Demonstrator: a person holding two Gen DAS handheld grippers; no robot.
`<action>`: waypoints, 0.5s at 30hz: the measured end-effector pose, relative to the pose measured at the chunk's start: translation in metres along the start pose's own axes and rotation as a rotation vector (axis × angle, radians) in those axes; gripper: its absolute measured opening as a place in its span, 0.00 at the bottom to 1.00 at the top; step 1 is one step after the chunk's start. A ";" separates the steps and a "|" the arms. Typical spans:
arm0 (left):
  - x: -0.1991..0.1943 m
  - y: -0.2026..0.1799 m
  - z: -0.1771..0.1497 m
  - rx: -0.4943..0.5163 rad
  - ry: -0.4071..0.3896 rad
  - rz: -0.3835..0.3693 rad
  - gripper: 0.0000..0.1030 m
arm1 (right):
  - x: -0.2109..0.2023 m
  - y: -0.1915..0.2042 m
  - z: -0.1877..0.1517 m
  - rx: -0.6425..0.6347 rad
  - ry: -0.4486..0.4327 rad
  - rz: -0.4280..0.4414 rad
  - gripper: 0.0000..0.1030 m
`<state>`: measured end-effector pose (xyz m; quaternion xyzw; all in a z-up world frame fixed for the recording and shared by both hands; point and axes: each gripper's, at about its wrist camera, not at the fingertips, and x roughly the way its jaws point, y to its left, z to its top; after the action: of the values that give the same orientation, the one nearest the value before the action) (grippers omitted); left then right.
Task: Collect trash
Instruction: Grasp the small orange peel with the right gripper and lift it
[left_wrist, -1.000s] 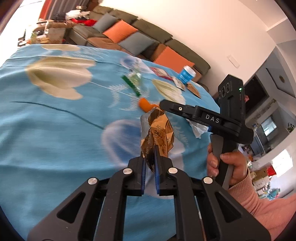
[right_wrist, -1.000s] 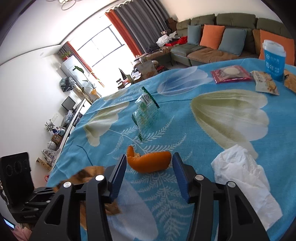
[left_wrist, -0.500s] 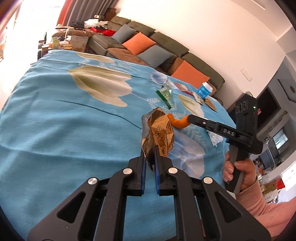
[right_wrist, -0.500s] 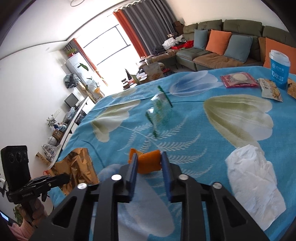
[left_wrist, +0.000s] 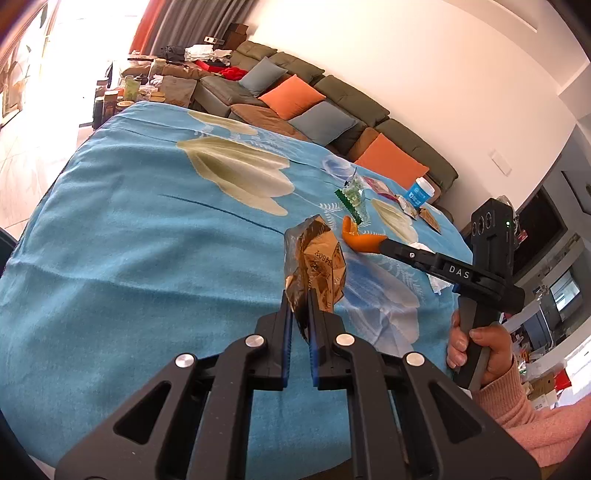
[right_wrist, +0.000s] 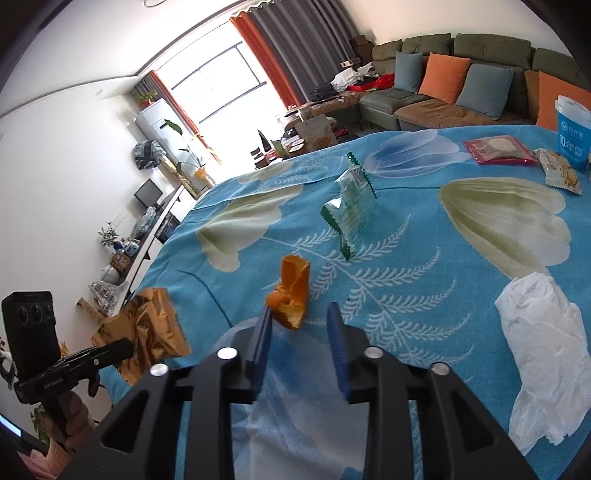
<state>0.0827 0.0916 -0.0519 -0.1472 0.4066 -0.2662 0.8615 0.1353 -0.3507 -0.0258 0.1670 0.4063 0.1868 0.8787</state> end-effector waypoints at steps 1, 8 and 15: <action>-0.001 0.001 -0.001 0.000 0.000 0.000 0.08 | 0.000 0.000 0.001 0.001 -0.002 -0.004 0.35; 0.000 0.001 -0.003 -0.010 -0.003 0.000 0.08 | 0.016 0.006 0.004 -0.014 0.037 -0.006 0.40; 0.001 0.001 -0.003 -0.019 0.002 0.004 0.08 | 0.024 0.011 0.000 -0.042 0.077 -0.022 0.21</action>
<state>0.0813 0.0918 -0.0554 -0.1542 0.4102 -0.2608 0.8602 0.1470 -0.3300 -0.0363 0.1366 0.4375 0.1920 0.8678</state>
